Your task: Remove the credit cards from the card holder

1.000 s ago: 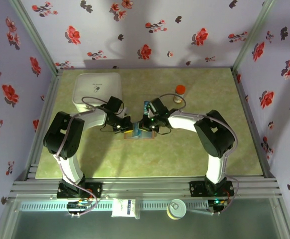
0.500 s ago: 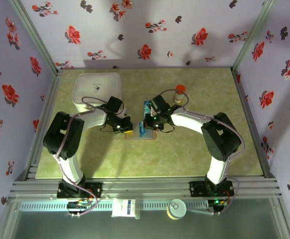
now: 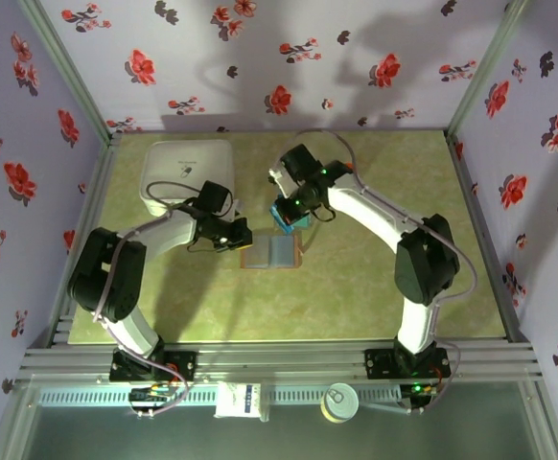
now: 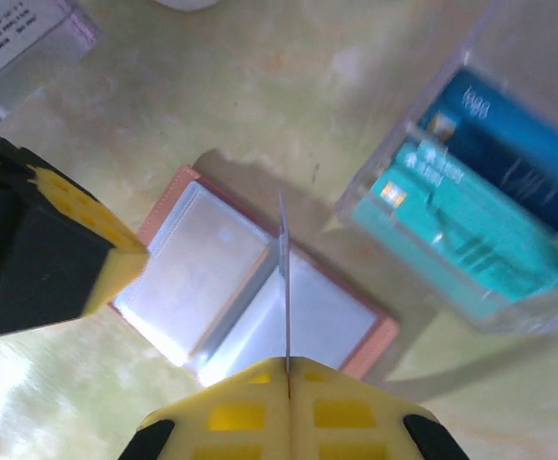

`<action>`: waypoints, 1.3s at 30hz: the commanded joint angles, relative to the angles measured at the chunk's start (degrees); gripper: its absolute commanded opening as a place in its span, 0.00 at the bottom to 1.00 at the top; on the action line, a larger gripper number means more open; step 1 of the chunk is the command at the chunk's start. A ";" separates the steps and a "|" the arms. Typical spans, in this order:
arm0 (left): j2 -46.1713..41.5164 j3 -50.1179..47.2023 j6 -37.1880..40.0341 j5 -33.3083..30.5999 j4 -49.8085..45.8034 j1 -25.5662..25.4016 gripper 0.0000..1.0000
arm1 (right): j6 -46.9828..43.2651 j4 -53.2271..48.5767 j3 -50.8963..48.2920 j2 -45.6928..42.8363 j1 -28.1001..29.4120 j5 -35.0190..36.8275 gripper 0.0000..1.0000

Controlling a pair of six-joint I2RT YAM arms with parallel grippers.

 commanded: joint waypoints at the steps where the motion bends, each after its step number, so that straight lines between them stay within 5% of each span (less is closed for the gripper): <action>1: -2.37 -1.49 -0.26 -1.06 -1.27 0.72 0.04 | -19.65 -13.00 6.67 4.41 -0.93 3.05 0.00; 6: -4.21 -2.76 -0.44 -1.42 -1.68 0.90 0.05 | -36.81 -21.70 16.96 8.91 -1.11 7.20 0.00; 15: -7.30 -3.70 -0.24 -2.03 -3.96 0.90 0.05 | -50.35 -29.47 33.05 18.31 -3.03 9.49 0.00; 21: -7.91 -3.97 -0.36 -2.26 -4.89 0.88 0.06 | -53.09 -32.22 41.79 24.35 -4.85 8.24 0.00; 39: -4.91 -1.26 0.32 -2.11 -7.23 0.89 0.06 | -54.84 -24.00 45.95 31.37 -6.62 6.34 0.00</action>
